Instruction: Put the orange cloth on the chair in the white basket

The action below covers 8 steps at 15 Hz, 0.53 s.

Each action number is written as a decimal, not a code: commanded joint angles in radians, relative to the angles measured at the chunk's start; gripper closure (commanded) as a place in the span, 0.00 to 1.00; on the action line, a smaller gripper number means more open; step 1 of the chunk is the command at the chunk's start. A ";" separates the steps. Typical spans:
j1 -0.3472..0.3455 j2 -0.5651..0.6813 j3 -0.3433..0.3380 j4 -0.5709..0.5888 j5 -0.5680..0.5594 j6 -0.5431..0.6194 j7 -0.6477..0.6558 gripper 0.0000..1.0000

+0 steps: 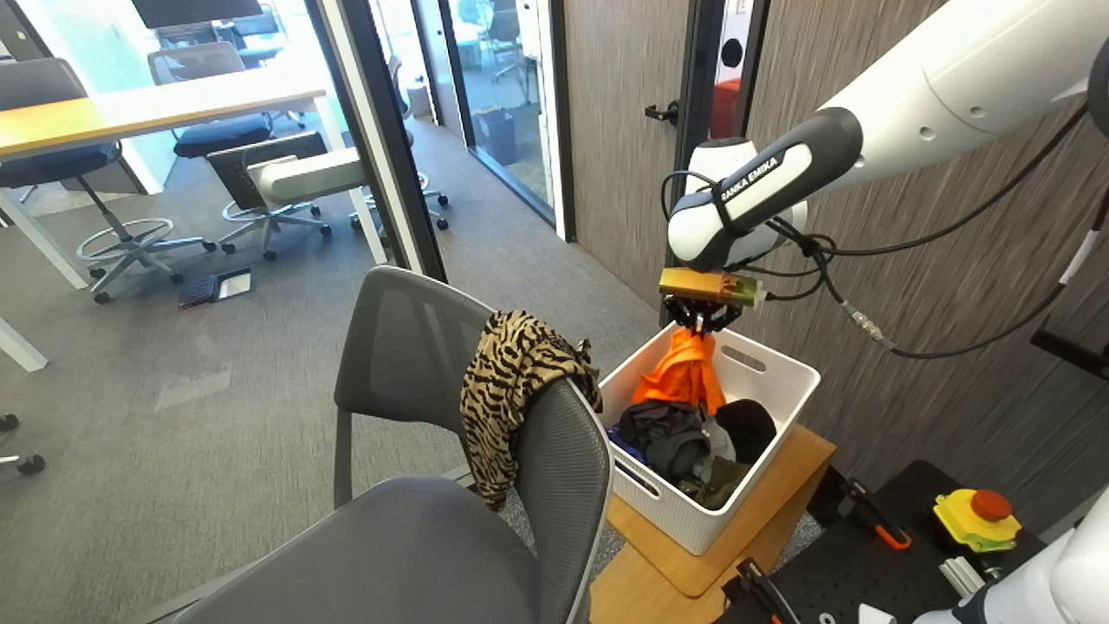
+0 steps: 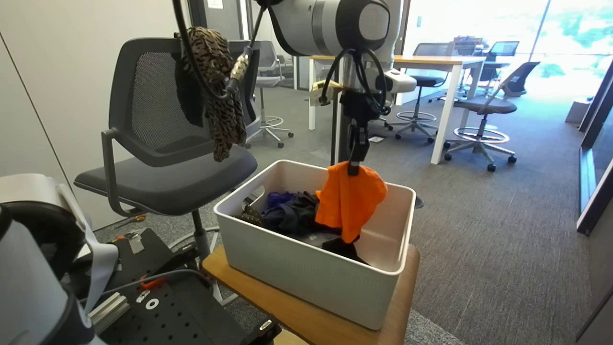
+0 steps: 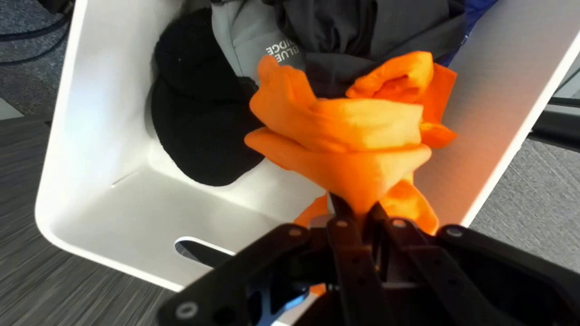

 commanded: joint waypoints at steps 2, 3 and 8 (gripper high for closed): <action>0.015 0.072 -0.024 0.042 0.059 0.005 -0.048 0.90; 0.015 0.082 -0.026 0.048 0.064 0.004 -0.054 0.90; 0.012 0.104 -0.028 0.067 0.113 0.004 -0.086 0.66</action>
